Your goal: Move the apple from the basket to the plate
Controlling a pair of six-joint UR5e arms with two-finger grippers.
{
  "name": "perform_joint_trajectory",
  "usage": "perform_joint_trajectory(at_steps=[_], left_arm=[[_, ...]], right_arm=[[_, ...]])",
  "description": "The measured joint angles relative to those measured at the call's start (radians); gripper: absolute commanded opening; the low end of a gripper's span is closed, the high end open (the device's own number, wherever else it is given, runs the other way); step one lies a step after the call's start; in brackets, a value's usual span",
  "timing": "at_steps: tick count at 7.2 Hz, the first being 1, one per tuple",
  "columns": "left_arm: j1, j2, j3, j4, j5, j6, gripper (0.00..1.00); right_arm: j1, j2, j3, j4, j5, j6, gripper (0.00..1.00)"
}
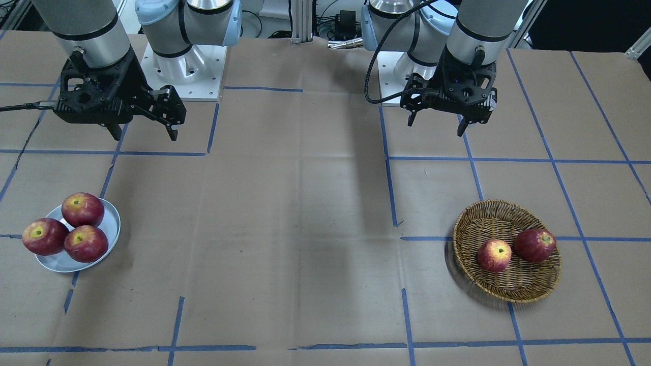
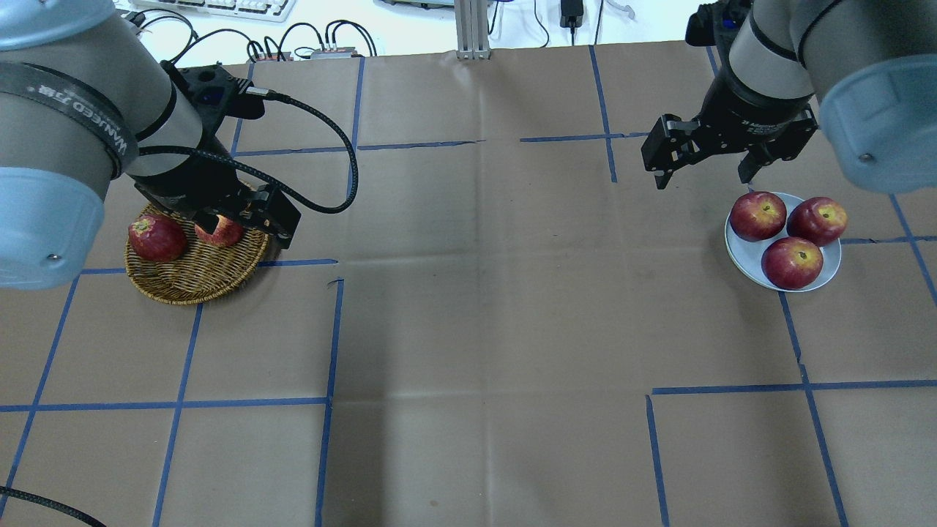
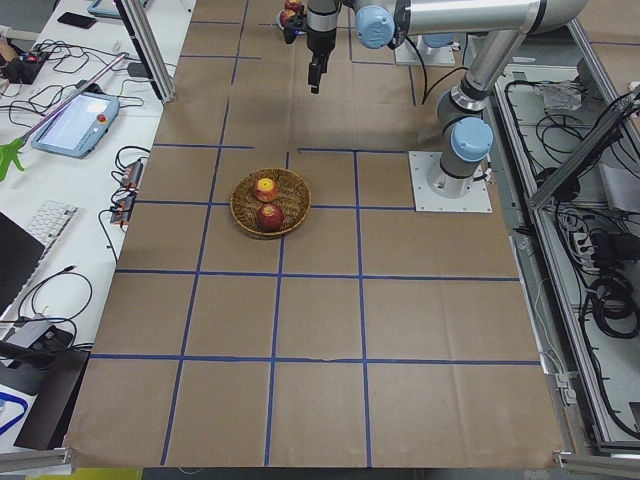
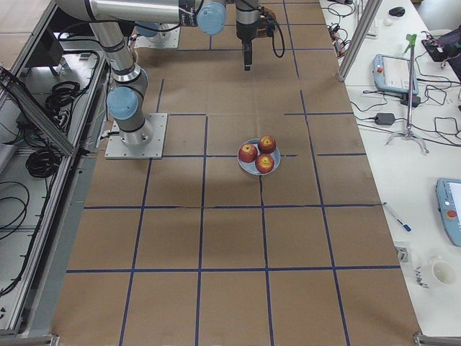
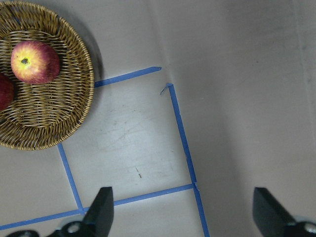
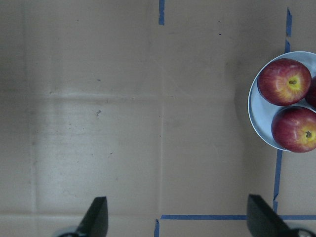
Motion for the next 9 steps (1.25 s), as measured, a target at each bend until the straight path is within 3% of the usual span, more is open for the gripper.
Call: perform_joint_trajectory(at_steps=[9], left_arm=[[0.0,0.008,-0.014,0.003,0.0,0.0,0.99]], right_arm=[[0.0,0.0,-0.001,-0.002,0.0,0.0,1.0]])
